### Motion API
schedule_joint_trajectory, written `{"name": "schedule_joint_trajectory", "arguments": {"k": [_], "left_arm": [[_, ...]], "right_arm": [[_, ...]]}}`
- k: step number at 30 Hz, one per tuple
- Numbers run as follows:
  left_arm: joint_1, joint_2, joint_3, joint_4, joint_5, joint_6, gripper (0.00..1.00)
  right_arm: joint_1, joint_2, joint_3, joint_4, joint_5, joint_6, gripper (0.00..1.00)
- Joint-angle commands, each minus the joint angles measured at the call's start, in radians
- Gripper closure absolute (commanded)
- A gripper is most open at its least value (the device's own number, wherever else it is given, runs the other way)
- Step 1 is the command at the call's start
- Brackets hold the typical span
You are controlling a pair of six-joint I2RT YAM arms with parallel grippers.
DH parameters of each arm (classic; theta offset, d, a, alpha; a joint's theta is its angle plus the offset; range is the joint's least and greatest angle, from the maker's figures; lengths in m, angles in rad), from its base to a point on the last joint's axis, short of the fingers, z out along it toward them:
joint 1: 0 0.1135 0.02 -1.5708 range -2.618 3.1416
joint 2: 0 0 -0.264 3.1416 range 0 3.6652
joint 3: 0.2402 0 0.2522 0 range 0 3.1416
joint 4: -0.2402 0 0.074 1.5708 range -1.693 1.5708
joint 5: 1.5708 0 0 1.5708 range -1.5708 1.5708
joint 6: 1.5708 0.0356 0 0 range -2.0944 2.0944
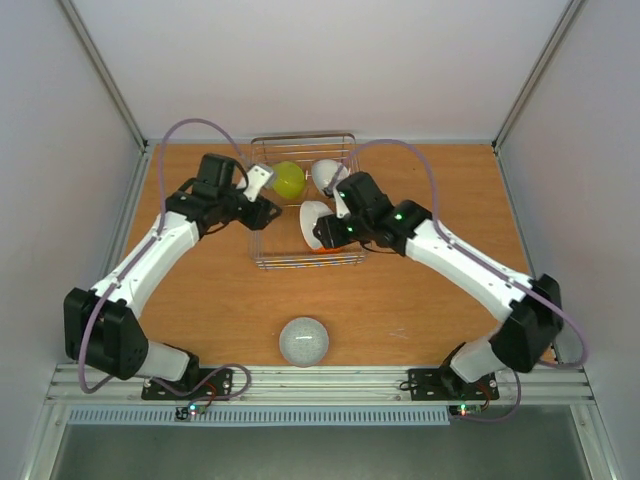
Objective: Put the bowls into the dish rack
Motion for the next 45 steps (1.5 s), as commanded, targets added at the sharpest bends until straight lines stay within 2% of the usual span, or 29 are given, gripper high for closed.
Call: {"name": "schedule_joint_trajectory", "arguments": {"k": [1,7,13,18,26,45], "left_arm": [[0.101,-0.047,0.005,0.066,-0.132,-0.026,0.48],[0.297,-0.091,0.008,0.069,-0.115,-0.080,0.48],[0.409,-0.112,0.001,0.065,-0.054,-0.103,0.48],[0.431,-0.118,0.000,0.067,-0.046,-0.109,0.48],[0.455,-0.121,-0.006,0.071,-0.037,-0.111,0.48],[0.462,-0.132,-0.005,0.063,-0.011,-0.111,0.48]], "right_arm": [[0.030,0.136,0.149,-0.117,0.183,-0.120,0.99],[0.074,0.297,0.327,-0.174,0.299,-0.203,0.99],[0.130,0.451,0.482,-0.213,0.451,-0.287,0.99],[0.178,0.569,0.602,-0.264,0.593,-0.351,0.99],[0.230,0.702,0.686,-0.292,0.736,-0.428,0.99],[0.289,0.910,0.801,-0.312,0.908,-0.535,0.96]]}}
